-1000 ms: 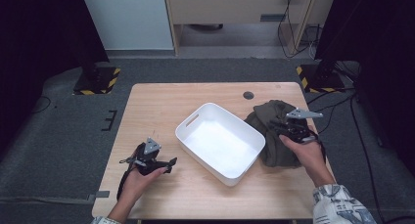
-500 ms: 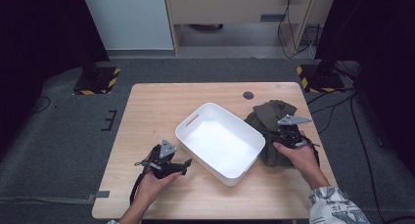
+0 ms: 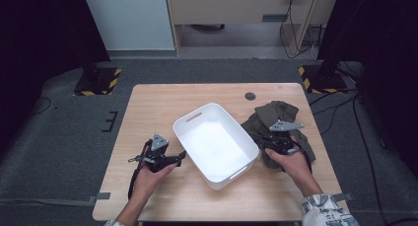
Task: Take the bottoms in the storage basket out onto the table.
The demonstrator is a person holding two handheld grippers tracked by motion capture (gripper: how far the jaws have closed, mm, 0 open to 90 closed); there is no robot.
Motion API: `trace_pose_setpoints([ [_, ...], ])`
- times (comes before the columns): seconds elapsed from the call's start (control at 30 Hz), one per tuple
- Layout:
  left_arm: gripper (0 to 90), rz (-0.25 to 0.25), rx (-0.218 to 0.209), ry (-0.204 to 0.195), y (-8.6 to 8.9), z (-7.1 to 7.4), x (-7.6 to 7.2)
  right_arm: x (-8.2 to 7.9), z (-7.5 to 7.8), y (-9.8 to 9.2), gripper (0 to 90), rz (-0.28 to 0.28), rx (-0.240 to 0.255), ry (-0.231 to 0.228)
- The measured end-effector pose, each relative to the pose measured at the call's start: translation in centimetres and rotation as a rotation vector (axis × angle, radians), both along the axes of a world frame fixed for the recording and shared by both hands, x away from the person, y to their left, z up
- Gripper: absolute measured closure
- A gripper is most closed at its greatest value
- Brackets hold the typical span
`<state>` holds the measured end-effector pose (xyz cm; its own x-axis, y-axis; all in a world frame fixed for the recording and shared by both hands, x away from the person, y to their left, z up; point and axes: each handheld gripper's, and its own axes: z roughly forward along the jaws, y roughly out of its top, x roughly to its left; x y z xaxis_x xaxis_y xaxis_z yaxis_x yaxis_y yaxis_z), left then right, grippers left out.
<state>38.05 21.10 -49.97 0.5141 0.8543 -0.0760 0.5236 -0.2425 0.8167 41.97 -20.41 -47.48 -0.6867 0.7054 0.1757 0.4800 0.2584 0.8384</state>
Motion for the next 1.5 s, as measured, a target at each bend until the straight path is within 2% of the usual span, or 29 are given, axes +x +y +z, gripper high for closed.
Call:
trace_pose_setpoints([
  [0.1, 18.2, 0.039, -0.005, -0.001, 0.9, -0.1, 0.6, -0.3, 0.0, 1.0, 85.2, 0.016, 0.010, 0.010],
  [0.2, 18.2, 0.056, -0.018, 0.006, 1.6, -0.3, 1.1, -0.5, 0.1, 1.6, 82.9, 0.038, 0.001, -0.008],
  [0.27, 18.2, 0.061, -0.022, 0.011, 2.0, -0.4, 0.9, -0.3, 0.1, 1.4, 83.0, 0.030, 0.018, -0.019],
  [0.33, 18.2, 0.056, -0.021, 0.019, 2.3, -0.5, 0.7, -0.3, -0.2, 1.2, 83.2, 0.022, 0.015, -0.018],
  [0.4, 18.5, 0.049, -0.017, 0.022, 2.4, -0.6, 0.5, -0.5, -0.8, 1.0, 83.4, 0.022, 0.020, -0.002],
  [0.5, 18.9, 0.042, -0.002, 0.026, 2.6, -0.7, 0.4, -0.7, -1.4, 1.2, 83.4, 0.049, 0.006, 0.014],
  [0.57, 19.0, 0.048, -0.003, 0.024, 2.9, -0.6, 0.3, -0.9, -1.4, 1.6, 84.6, 0.063, -0.018, 0.005],
  [0.67, 19.6, 0.064, -0.003, 0.022, 3.5, -0.4, 0.2, -1.1, -1.5, 2.0, 84.6, 0.075, -0.007, 0.009],
  [0.93, 22.6, 0.131, -0.007, 0.025, 6.6, -0.2, 0.0, -2.1, -1.8, 5.0, 83.5, 0.150, -0.029, 0.009],
  [1.03, 22.7, 0.135, 0.051, 0.016, 7.7, -0.1, 0.0, -2.3, -1.9, 6.2, 83.0, 0.179, -0.036, 0.013],
  [1.23, 22.8, 0.173, 0.007, 0.034, 9.7, 0.0, -0.5, -2.6, -2.2, 8.0, 81.7, 0.212, -0.047, 0.011],
  [1.4, 22.7, 0.170, -0.029, 0.021, 9.9, 0.8, -1.1, -2.5, -2.4, 8.5, 81.5, 0.198, -0.044, 0.018],
  [1.5, 24.0, 0.164, -0.082, 0.020, 10.4, 1.3, -1.3, -2.6, -2.4, 8.8, 81.6, 0.200, -0.039, 0.021],
])
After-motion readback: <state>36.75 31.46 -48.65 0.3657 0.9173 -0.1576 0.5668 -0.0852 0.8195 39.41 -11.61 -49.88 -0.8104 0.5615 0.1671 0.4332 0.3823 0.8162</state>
